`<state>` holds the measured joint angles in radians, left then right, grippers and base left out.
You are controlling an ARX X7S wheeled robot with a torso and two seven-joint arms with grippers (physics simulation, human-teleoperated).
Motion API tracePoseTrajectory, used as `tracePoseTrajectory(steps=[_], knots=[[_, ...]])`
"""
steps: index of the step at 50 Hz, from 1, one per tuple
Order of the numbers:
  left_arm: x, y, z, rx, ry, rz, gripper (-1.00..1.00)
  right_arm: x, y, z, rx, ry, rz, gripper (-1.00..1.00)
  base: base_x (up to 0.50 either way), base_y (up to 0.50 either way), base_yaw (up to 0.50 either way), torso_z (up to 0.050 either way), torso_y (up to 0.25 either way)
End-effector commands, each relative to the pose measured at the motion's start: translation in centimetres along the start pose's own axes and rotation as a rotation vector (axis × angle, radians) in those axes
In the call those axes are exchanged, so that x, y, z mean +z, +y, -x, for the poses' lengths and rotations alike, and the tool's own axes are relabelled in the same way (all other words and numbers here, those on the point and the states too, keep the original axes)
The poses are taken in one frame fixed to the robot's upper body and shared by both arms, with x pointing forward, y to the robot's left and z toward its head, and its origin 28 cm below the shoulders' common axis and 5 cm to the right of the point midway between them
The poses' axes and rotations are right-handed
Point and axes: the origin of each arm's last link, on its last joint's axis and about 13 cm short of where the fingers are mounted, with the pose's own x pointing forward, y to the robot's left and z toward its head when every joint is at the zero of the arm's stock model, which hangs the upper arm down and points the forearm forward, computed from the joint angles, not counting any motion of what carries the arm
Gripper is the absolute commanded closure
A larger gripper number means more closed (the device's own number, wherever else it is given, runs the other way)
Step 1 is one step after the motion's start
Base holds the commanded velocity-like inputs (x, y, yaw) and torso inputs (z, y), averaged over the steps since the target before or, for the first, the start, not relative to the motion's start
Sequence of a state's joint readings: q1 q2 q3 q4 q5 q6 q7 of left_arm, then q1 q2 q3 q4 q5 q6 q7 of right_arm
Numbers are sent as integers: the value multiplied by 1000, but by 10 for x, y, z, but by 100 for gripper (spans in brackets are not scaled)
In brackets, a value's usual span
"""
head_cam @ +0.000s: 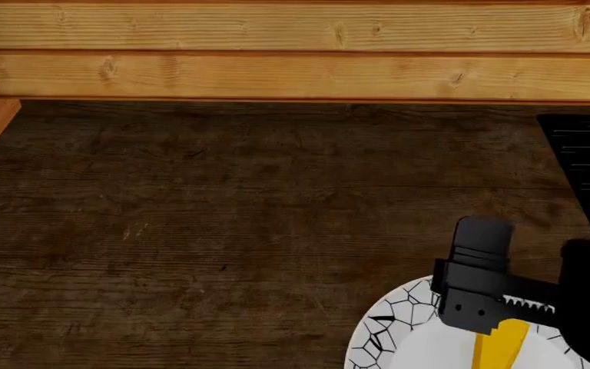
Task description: Pick the cheese from the plate and place it in the pan.
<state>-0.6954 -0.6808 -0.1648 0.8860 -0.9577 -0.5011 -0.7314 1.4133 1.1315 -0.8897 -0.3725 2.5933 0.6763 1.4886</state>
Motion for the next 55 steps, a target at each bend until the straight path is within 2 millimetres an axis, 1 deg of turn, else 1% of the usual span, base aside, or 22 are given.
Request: tracePoseTrajectory(steps=[1, 21, 36, 55], knots=[[1, -2, -3, -10, 2, 6, -100, 0, 2, -7, 3, 15, 11, -100, 0, 0, 0, 0, 0], [1, -1, 2, -12, 5, 6, -100, -1, 1, -12, -10, 30, 11, -100, 0, 0, 0, 0, 0], [3, 1, 5, -7, 13, 4, -100, -8, -1, -28, -7, 73, 5, -100, 0, 0, 0, 0, 0], [1, 2, 6, -2, 20, 5, -100, -12, -1, -38, -4, 97, 3, -100, 0, 0, 0, 0, 0]])
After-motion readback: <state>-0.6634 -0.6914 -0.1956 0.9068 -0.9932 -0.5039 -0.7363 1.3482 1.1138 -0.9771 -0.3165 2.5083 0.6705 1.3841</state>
